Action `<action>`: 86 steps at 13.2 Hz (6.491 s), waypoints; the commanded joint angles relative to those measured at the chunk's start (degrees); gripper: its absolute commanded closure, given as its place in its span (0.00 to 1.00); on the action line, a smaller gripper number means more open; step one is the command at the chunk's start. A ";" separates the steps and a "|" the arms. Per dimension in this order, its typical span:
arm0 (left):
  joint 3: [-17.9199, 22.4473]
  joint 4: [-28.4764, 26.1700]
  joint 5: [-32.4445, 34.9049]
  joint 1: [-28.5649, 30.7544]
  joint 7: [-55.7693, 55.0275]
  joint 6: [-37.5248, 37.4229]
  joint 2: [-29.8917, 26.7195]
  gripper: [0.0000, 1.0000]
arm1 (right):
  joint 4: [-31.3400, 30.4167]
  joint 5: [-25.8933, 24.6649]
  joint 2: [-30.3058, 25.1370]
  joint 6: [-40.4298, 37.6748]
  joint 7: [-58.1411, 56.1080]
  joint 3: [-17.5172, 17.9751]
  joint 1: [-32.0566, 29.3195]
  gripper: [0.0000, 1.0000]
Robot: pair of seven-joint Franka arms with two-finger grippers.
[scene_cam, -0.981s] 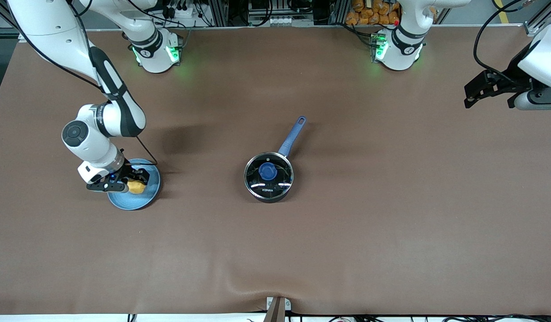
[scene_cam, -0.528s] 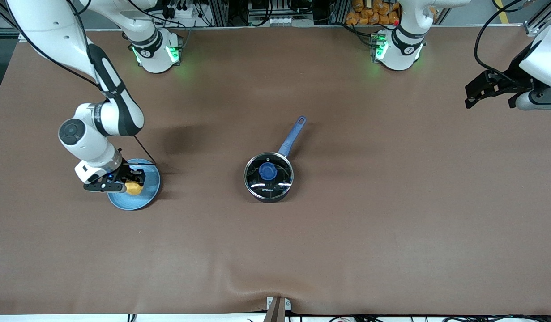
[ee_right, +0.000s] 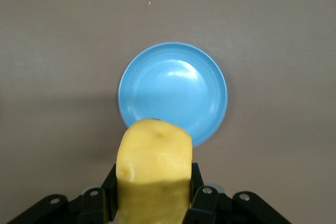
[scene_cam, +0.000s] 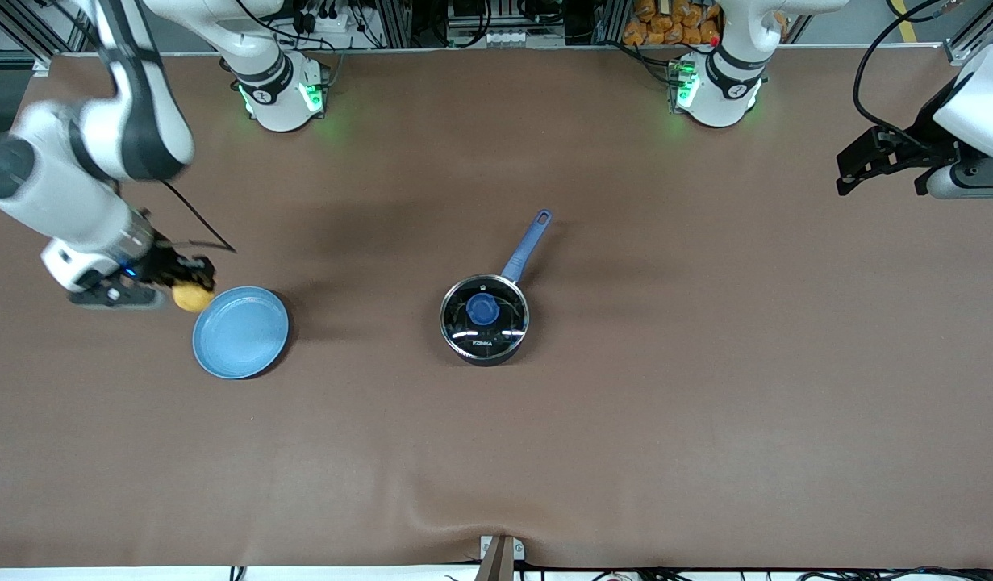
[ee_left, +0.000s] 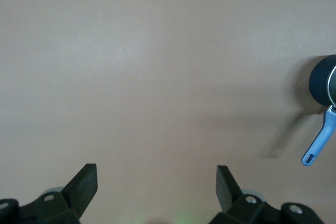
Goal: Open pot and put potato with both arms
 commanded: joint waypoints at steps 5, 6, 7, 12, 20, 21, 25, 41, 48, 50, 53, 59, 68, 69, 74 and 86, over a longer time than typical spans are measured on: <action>-0.31 1.16 -0.07 0.40 0.32 -0.09 0.60 0.00 | 23.40 0.44 -0.35 -29.11 -0.55 0.31 -0.15 1.00; -0.22 1.16 -0.07 0.40 0.32 -0.09 0.60 0.00 | 25.25 0.36 -0.35 -30.09 -0.99 0.40 -0.07 1.00; -0.31 1.16 -0.07 0.32 0.23 -0.09 0.60 0.00 | 25.96 0.44 -0.09 -30.27 -1.25 0.40 -0.07 1.00; -0.22 1.08 -0.07 -0.03 -0.12 -0.09 0.60 0.00 | 26.24 1.94 0.18 -30.10 -1.26 0.22 0.11 1.00; -0.31 1.43 -0.07 0.23 -0.30 -0.09 0.86 0.00 | 26.15 2.03 0.18 -30.45 -1.34 0.22 0.02 1.00; -0.31 1.34 -0.16 0.23 0.05 -0.09 0.78 0.00 | 26.15 2.03 0.18 -30.45 -1.34 0.22 0.02 1.00; -0.31 1.34 -0.16 0.23 0.40 -0.09 0.60 0.00 | 26.15 2.03 0.18 -30.54 -1.34 0.22 -0.15 1.00; -11.81 2.48 -1.13 -3.63 -16.61 6.38 9.11 0.00 | 26.15 2.03 0.18 -30.54 -1.43 0.22 -0.33 1.00; -11.92 10.83 -0.34 -18.91 -40.17 16.68 25.80 0.00 | 26.15 2.03 0.27 -30.54 -3.45 -0.04 -0.77 1.00; -10.78 11.10 0.19 -23.05 -46.50 22.47 29.67 0.00 | 26.06 2.03 0.27 -30.54 -3.45 -0.04 -0.77 1.00; -6.40 14.51 2.38 -30.68 -54.94 25.40 35.91 0.00 | 26.06 2.03 0.27 -30.54 -3.45 -0.04 -0.77 1.00; 3.21 15.93 2.21 -41.17 -60.14 32.14 41.90 0.00 | 26.06 2.03 0.27 -30.54 -3.45 -0.04 -0.77 1.00; 3.03 17.15 2.21 -41.26 -76.22 40.42 47.52 0.00 | 25.97 2.03 0.27 -30.54 -3.45 -0.04 -0.77 1.00; 3.03 17.33 2.21 -41.26 -76.93 40.60 48.14 0.00 | 25.97 2.03 0.27 -30.54 -3.45 -0.04 -0.77 1.00; 3.47 18.04 2.21 -41.26 -79.84 41.65 49.82 0.00 | 25.97 2.03 0.27 -30.54 -3.54 -0.04 -0.77 1.00; 3.20 16.82 2.21 -40.03 -70.91 30.16 38.86 1.00 | 25.97 2.03 0.27 -30.54 -3.54 -0.13 -0.86 1.00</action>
